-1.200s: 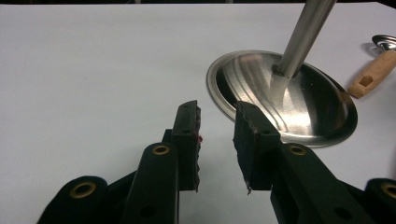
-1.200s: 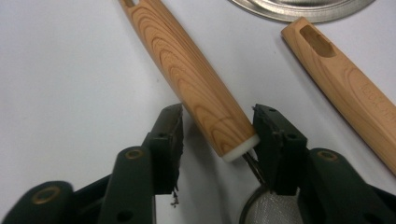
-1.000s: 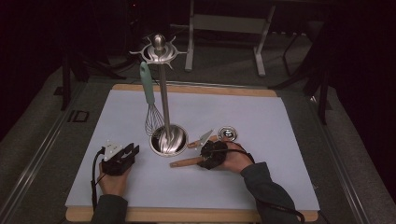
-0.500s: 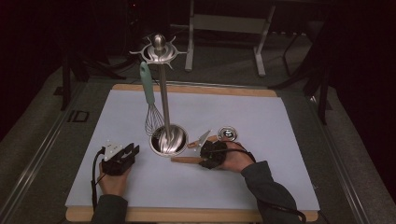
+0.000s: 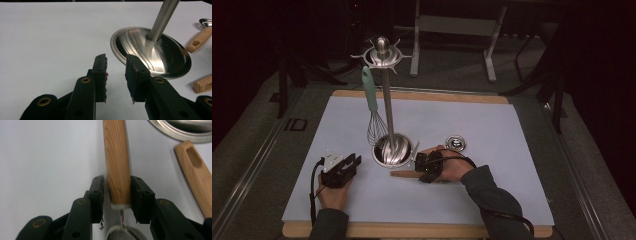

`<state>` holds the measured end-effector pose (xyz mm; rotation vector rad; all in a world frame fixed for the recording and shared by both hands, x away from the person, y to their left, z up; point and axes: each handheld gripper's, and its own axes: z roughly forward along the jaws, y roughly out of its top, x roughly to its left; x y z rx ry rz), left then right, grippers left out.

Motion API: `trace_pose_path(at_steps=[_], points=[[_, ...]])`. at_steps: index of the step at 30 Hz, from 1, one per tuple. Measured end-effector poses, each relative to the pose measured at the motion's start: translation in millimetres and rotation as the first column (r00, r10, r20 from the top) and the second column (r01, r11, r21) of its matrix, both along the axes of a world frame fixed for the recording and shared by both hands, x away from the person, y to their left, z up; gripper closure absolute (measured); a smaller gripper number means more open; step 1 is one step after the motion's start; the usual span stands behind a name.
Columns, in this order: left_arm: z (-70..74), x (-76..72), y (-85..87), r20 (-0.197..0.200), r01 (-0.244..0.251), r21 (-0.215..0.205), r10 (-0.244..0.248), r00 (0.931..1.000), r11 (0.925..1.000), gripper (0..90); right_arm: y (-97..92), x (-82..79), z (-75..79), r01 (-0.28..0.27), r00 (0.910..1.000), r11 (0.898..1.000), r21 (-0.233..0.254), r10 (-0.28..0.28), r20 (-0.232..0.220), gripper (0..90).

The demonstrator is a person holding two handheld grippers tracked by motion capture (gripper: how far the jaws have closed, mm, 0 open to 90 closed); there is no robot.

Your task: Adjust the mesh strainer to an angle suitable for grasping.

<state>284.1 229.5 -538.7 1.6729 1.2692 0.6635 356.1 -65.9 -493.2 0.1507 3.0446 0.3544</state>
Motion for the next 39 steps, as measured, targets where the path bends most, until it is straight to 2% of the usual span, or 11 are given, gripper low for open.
trace_pose_path(at_steps=[3,5,7,13,17,22,29,39], points=[[0.0,0.1,0.1,-0.001,0.0,-0.001,0.0,1.0,1.0,70.5,5.3,4.9,-3.7,0.0,0.9997,1.0,0.001,0.0,-0.023,65.3],[0.0,0.0,0.1,0.0,0.001,-0.001,-0.001,1.0,1.0,70.5,7.4,8.1,-6.8,-0.002,0.9997,1.0,-0.015,0.001,-0.026,67.6],[0.0,0.0,-0.1,0.0,0.002,0.0,-0.002,1.0,1.0,70.5,7.0,10.0,-5.7,0.003,0.999,1.0,-0.005,-0.003,-0.045,69.9],[0.0,0.1,-0.4,0.0,0.002,0.001,-0.002,1.0,1.0,70.5,-1.2,10.3,2.8,0.036,0.9965,0.996,0.077,-0.03,-0.078,70.1],[-0.1,0.1,-0.5,0.0,0.002,0.0,-0.002,1.0,1.0,70.5,-7.1,10.4,10.7,0.072,0.9951,0.991,0.11,-0.064,-0.074,70.1],[0.0,0.1,-0.5,0.0,0.002,0.001,-0.002,1.0,1.0,70.5,-15.5,11.6,23.2,0.092,0.9945,0.979,0.18,-0.082,-0.065,70.2],[0.0,0.0,-0.4,0.0,0.002,0.0,-0.002,1.0,1.0,70.5,-22.9,11.3,39.2,0.11,0.9938,0.956,0.272,-0.102,-0.045,70.4],[-0.1,0.3,-0.6,-0.001,0.003,0.0,-0.003,1.0,1.0,70.5,-29.6,9.0,52.5,0.123,0.9909,0.925,0.36,-0.134,0.007,70.7]])
